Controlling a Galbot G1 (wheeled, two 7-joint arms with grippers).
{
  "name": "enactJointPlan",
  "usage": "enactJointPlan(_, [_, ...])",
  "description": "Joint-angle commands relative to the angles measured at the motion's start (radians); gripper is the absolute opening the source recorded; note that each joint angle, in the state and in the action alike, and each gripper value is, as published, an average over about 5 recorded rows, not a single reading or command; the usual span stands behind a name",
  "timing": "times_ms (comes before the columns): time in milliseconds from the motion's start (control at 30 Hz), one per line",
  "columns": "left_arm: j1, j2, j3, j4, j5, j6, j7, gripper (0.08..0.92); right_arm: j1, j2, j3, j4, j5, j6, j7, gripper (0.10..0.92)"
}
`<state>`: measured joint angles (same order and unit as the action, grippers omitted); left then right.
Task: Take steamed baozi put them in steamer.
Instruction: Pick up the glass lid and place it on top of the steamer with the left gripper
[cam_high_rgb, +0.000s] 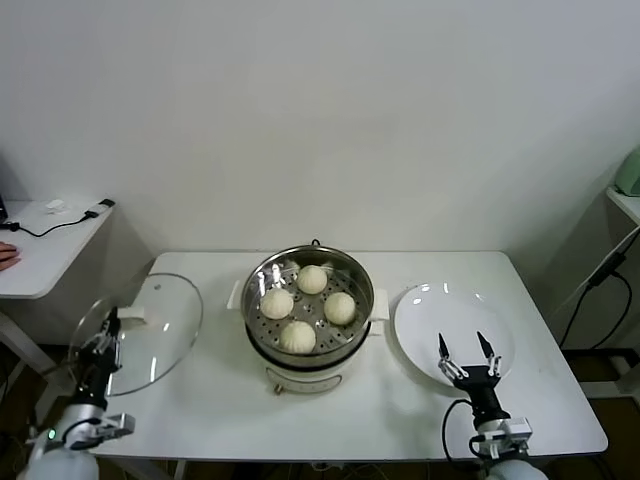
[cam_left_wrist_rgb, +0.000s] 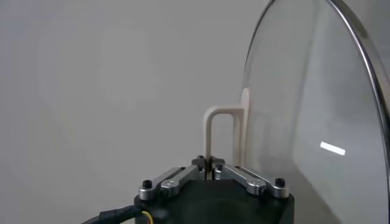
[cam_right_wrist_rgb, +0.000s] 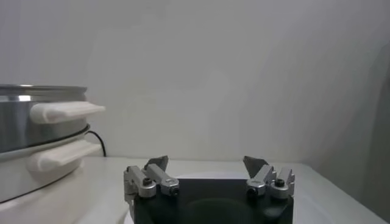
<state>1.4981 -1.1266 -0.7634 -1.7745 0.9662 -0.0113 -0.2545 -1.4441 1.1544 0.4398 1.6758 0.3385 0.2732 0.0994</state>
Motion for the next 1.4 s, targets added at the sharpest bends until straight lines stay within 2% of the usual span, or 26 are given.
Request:
enactJointPlan(33, [-0.025,0.079,0.067,-0.42,-0.074,0.271,0.334,0.132,-0.003,-0.007,0.001,0.003,-0.046,-0.019,0.009,0.823])
enactJointPlan(300, [-0.213,-0.023,0.47,-0.444,0.24,0.492,0.431,0.132,-0.007,-0.01,0.001,-0.004,-0.05,0.024,0.004,0.823])
enactJointPlan(533, [-0.305,-0.172,0.669,-0.412,0.383,0.598,0.524,0.132,-0.028,-0.02,0.008,-0.024,-0.048,0.05,0.003,0.823])
enactJointPlan(700, [-0.344,-0.246,0.739,-0.354,0.461,0.633,0.54,0.132,-0.039,-0.012,0.014,-0.038,-0.047,0.064,0.005,0.823])
enactJointPlan(1000, [-0.391,-0.356,0.819,-0.226,0.562,0.628,0.508,0.132,-0.045,0.019,0.039,-0.056,-0.045,0.096,0.008,0.823])
enactJointPlan(1400, [-0.404,-0.352,0.815,-0.125,0.592,0.619,0.47,0.132,-0.05,0.101,0.121,-0.072,-0.062,0.129,0.001,0.823])
